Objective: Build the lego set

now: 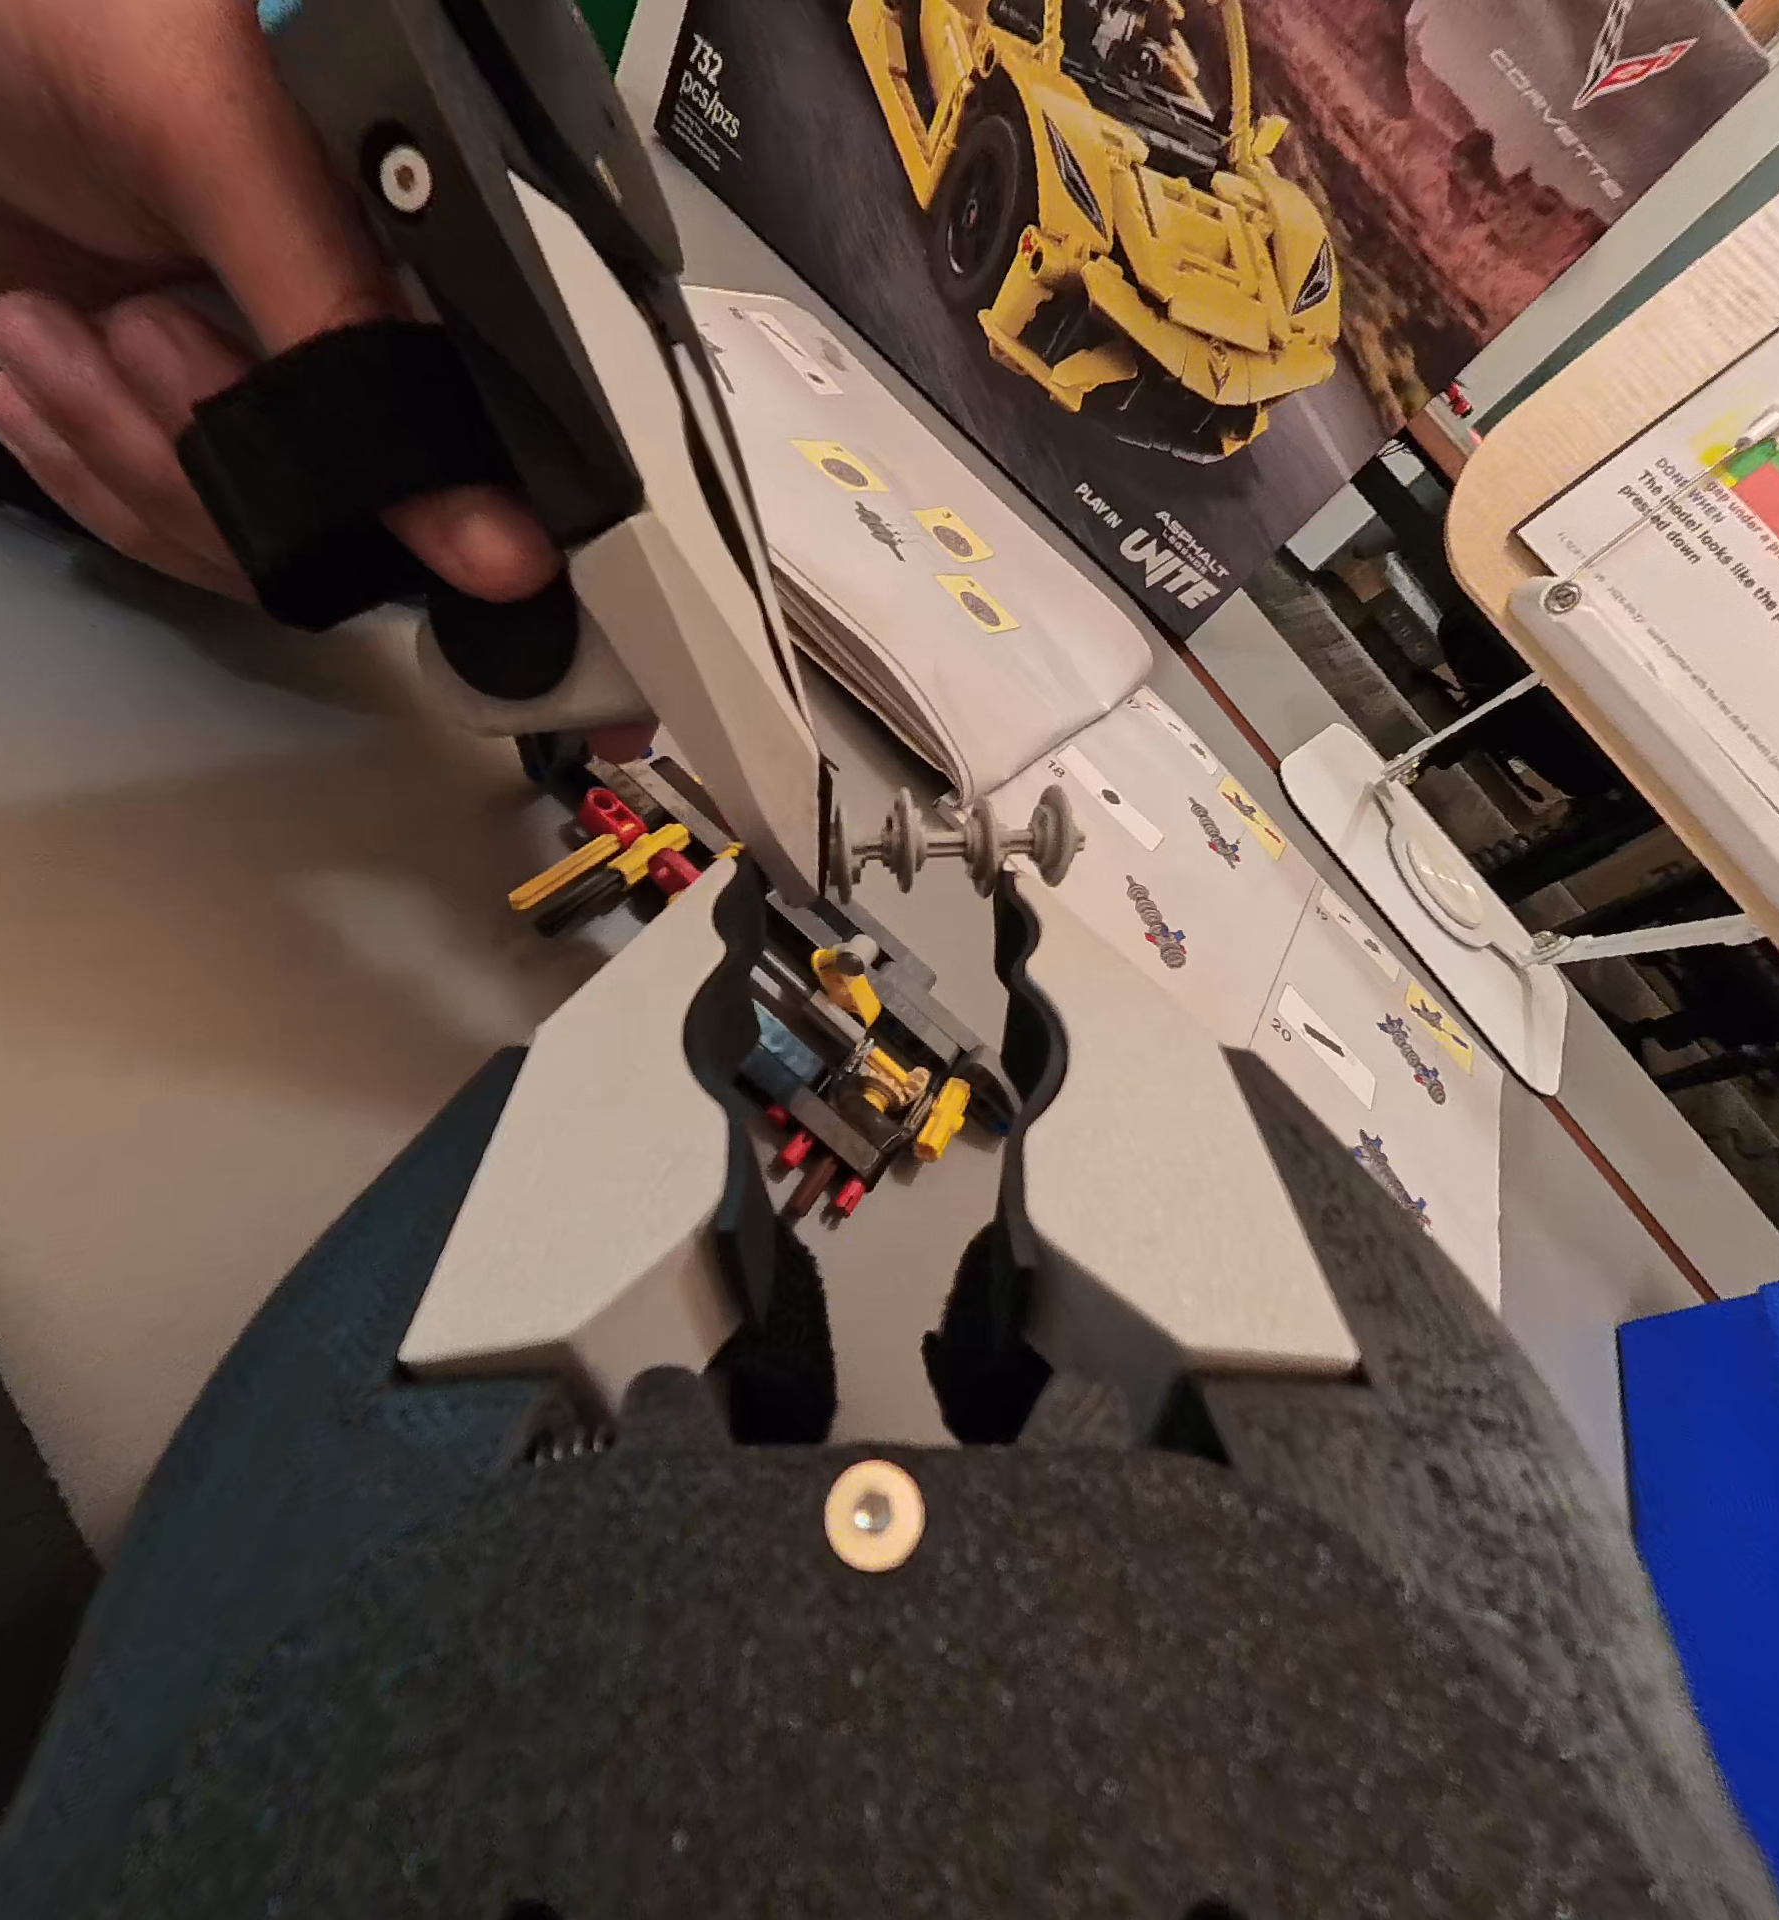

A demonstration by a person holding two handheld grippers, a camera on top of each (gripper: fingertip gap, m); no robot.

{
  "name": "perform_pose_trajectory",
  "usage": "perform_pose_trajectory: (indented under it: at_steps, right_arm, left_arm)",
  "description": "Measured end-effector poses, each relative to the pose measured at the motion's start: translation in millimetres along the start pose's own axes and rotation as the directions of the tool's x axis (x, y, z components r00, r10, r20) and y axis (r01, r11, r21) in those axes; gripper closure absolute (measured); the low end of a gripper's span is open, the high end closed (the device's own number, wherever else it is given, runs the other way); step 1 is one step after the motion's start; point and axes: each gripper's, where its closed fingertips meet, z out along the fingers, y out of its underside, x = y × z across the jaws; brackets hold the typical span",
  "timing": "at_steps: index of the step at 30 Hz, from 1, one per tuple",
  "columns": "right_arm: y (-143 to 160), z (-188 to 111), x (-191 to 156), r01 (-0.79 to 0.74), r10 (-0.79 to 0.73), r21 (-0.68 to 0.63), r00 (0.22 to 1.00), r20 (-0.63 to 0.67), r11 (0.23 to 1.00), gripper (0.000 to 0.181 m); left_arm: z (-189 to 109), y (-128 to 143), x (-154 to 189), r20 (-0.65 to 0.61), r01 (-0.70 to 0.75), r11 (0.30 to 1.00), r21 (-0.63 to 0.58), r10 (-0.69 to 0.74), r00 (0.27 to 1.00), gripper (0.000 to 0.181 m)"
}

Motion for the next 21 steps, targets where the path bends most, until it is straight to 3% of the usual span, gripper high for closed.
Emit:
perform_pose_trajectory:
  at_steps: [12, 18, 21]
  right_arm:
    - [3.3, 0.3, -2.5, -0.012, 0.012, -0.019, 1.000, 0.027, 1.000, 0.140]
    - [4.1, 3.1, -8.8, -0.066, 0.068, -0.021, 0.994, 0.083, 0.998, 0.131]
    - [7.6, 3.5, -12.4, 0.006, -0.003, -0.043, 0.997, 0.075, 0.999, 0.133]
  left_arm:
    - [0.4, 2.4, 0.7, 0.014, -0.037, 0.999, -0.018, 0.037, 0.999, 0.180]
    - [-1.9, 6.6, 5.3, 0.011, -0.107, 0.992, -0.064, 0.108, 0.994, 0.180]
    - [0.4, 11.9, 7.4, 0.015, -0.130, 0.987, -0.097, 0.132, 0.991, 0.180]
